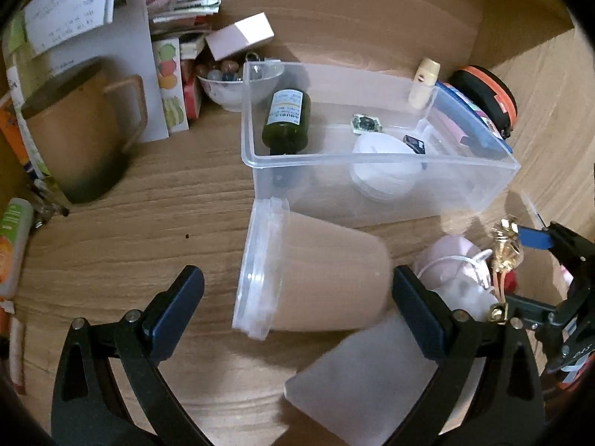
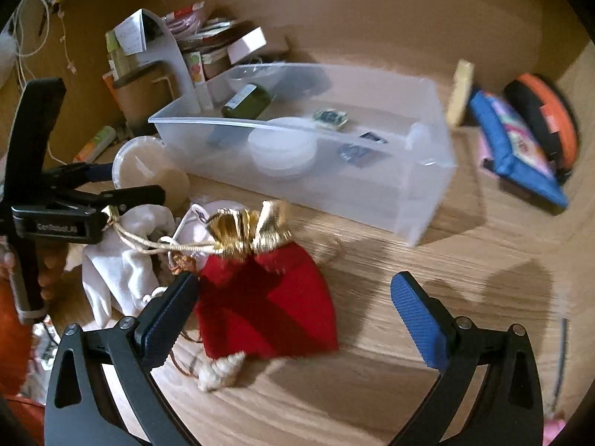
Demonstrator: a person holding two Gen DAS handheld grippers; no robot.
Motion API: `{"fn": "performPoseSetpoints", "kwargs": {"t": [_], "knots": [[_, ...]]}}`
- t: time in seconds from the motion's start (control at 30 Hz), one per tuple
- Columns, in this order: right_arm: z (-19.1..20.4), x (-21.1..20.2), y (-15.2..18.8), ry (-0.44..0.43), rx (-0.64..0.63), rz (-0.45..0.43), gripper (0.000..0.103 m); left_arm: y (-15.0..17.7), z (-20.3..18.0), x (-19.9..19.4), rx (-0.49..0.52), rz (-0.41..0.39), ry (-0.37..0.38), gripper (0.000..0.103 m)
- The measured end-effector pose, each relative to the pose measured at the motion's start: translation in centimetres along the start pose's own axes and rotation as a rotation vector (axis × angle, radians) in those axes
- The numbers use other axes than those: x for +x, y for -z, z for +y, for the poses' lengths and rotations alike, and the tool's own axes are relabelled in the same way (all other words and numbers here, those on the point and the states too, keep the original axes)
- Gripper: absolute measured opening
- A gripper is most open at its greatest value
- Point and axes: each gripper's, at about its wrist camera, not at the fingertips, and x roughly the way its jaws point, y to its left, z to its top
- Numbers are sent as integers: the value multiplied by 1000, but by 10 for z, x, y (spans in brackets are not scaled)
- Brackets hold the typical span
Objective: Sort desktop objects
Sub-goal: 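Move both tools back toward the white cup and red velvet pouch, then grasp the white plastic cup with the left tool while the right tool grasps the red pouch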
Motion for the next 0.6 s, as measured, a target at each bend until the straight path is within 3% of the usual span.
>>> {"fn": "performPoseSetpoints", "kwargs": {"t": [0.07, 0.13, 0.2, 0.3, 0.43, 0.6], "knots": [[-3, 6, -2, -44, 9, 14, 96, -2, 1, 4, -8, 5, -3, 101], [-3, 7, -4, -86, 8, 18, 79, -3, 4, 5, -16, -2, -4, 101], [-1, 9, -4, -79, -15, 35, 51, -4, 6, 7, -26, -9, -5, 101], [2, 12, 0, -49, -39, 51, 31, -4, 7, 9, -33, -20, 2, 101], [0, 3, 3, -19, -37, 19, 27, -3, 5, 6, -15, -45, -5, 95], [-6, -22, 3, 25, -22, -57, 22, -4, 1, 6, -1, -42, 37, 73]]}}
